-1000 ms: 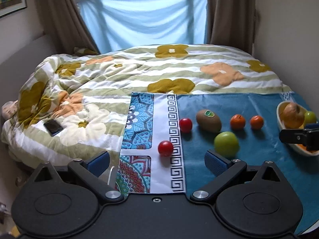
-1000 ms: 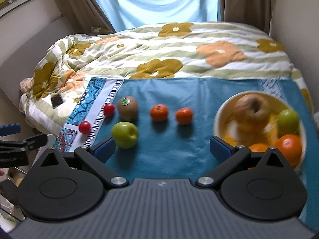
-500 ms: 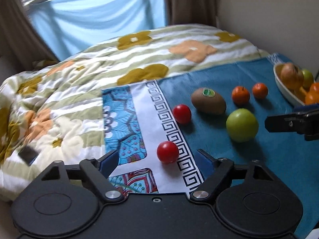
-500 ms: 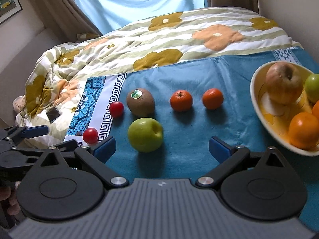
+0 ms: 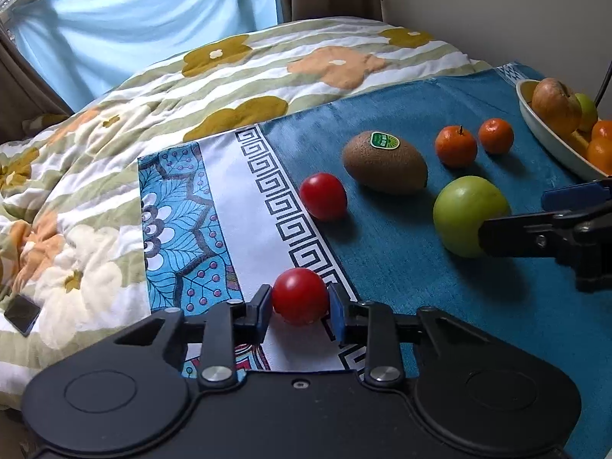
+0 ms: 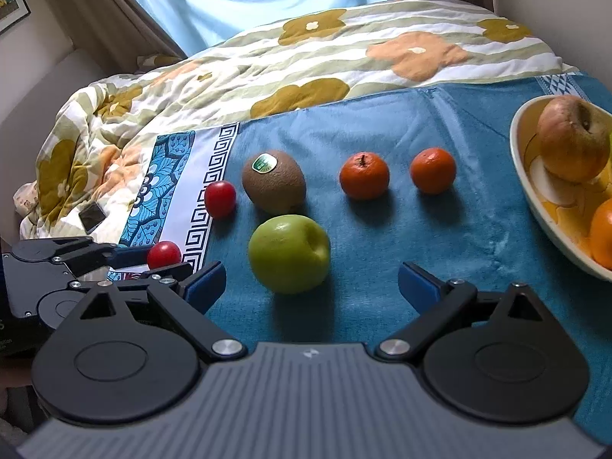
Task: Organize fruits
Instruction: 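Reach the left tool to a red cherry tomato and close on it, then grasp the green apple with the right tool while the left tool holds the tomato, then carry the held tomato and green apple over the cream bowl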
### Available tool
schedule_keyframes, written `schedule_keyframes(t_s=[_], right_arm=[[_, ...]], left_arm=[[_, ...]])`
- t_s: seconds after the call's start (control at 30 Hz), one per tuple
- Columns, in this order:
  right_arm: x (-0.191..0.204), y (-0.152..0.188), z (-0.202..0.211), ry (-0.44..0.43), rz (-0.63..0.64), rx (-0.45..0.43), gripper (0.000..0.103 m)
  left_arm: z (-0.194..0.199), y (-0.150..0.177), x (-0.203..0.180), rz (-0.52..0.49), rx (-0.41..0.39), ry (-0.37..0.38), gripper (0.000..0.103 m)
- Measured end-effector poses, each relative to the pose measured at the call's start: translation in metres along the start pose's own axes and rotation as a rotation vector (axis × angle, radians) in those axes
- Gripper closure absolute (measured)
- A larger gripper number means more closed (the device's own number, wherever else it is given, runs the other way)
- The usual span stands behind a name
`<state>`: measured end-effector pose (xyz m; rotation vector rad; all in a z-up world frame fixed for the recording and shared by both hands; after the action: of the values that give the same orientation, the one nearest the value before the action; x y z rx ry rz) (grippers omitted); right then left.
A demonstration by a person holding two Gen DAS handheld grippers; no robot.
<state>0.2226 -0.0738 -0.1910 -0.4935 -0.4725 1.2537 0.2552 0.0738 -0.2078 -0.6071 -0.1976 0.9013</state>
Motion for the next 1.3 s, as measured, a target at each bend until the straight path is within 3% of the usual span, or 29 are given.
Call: schedule_keyframes(t_s=[0.17, 0.53, 0.67, 1.3], right_arm=[[0.005, -0.001, -0.005, 0.004, 0.014, 0.002, 0.0], [0.017, 0.0, -0.019, -0.007, 0.054, 0.015, 0.016], [0.019, -0.001, -0.022, -0.022, 0.072, 0.014, 0.034], [0.006, 0.004, 0.028, -0.039, 0.135, -0.028, 0.035]], left_arm=[[0.002, 0.002, 0.0, 0.003, -0.003, -0.003, 0.069], [0.01, 0.012, 0.003, 0.044, -0.015, -0.016, 0.069], [0.015, 0.017, 0.005, 0.065, -0.016, -0.03, 0.069], [0.093, 0.037, -0.003, 0.218, -0.136, -0.181, 0.069]])
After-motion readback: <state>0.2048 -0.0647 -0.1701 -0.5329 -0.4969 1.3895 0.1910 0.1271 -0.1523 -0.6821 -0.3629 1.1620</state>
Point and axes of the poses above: each gripper's, at about its wrist camera, not at the fingertips, and z roughly against the way its jaws point, x to its left, y to its underside, the point moved 7 cm from there along -z, roughly the way its jaws point, and after that the axes turned 15 degrees about y, right-handed, at the moved point
